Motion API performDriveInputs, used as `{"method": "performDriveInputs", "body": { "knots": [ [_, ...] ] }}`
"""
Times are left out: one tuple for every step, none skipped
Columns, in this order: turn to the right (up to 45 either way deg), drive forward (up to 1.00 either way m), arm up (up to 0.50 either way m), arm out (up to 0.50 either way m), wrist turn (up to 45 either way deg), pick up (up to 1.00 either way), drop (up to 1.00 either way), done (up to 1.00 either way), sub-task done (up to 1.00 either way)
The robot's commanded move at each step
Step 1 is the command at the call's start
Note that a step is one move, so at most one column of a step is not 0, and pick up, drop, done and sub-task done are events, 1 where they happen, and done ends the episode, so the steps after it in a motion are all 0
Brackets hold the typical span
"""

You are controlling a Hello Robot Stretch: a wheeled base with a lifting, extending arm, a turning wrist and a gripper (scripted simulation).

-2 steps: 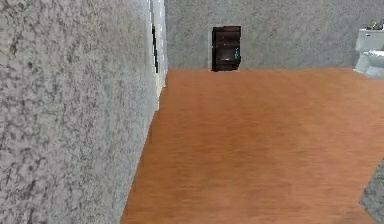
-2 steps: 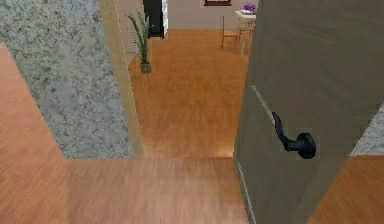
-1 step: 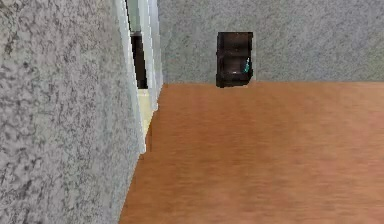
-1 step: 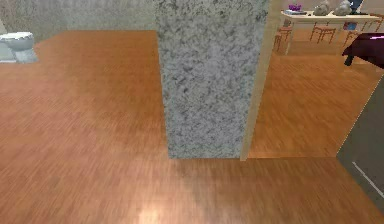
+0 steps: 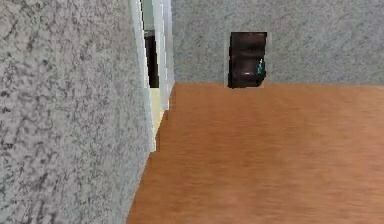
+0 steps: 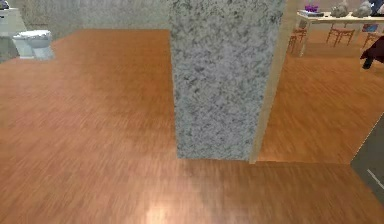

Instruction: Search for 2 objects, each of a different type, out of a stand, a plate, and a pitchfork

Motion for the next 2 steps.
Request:
{"method": "performDriveInputs", "body": {
  "knots": [
    [0.0,1.00,0.00,0.00,0.0,0.00,0.00,0.00,0.00],
    [0.0,0.90,0.00,0.00,0.0,0.00,0.00,0.00,0.00]
  ]
}}
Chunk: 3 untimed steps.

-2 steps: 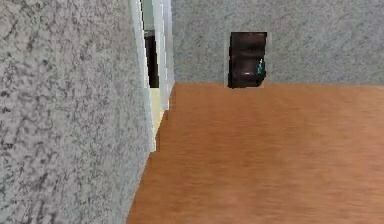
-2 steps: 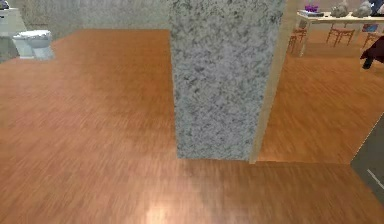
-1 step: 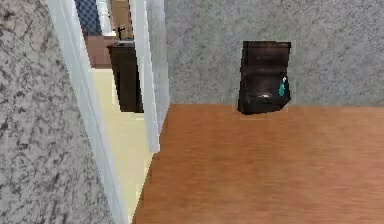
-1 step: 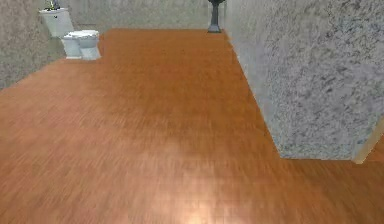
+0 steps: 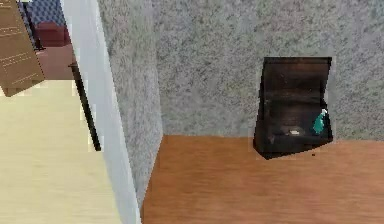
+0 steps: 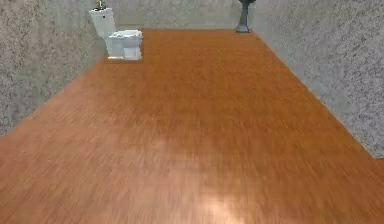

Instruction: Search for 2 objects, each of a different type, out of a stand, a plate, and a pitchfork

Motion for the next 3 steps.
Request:
{"method": "performDriveInputs", "body": {
  "knots": [
    [-39.0,0.00,0.00,0.00,0.0,0.00,0.00,0.00,0.00],
    [0.0,0.45,0.00,0.00,0.0,0.00,0.00,0.00,0.00],
    [9.0,0.00,0.00,0.00,0.0,0.00,0.00,0.00,0.00]
  ]
}}
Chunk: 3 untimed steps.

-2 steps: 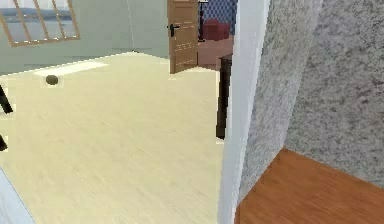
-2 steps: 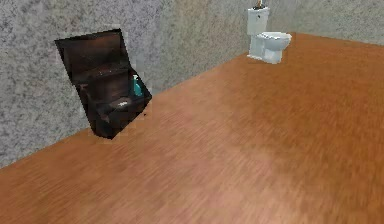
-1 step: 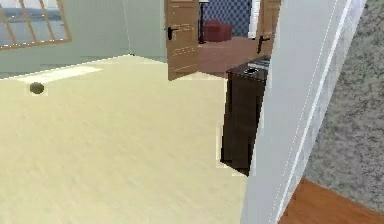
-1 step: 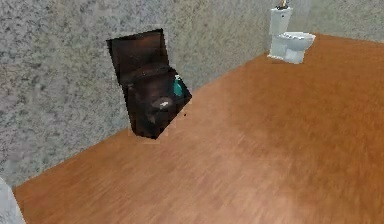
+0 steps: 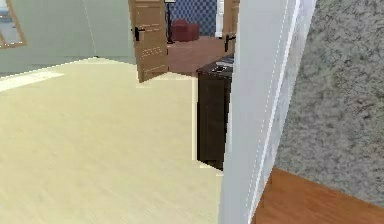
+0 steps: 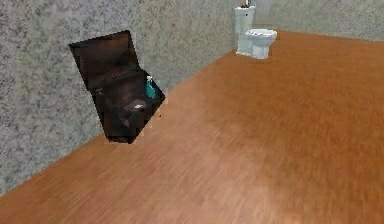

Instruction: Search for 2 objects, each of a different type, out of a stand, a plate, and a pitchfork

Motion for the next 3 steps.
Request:
{"method": "performDriveInputs", "body": {
  "knots": [
    [0.0,0.40,0.00,0.00,0.0,0.00,0.00,0.00,0.00],
    [-15.0,0.00,0.00,0.00,0.0,0.00,0.00,0.00,0.00],
    [0.0,1.00,0.00,0.00,0.0,0.00,0.00,0.00,0.00]
  ]
}}
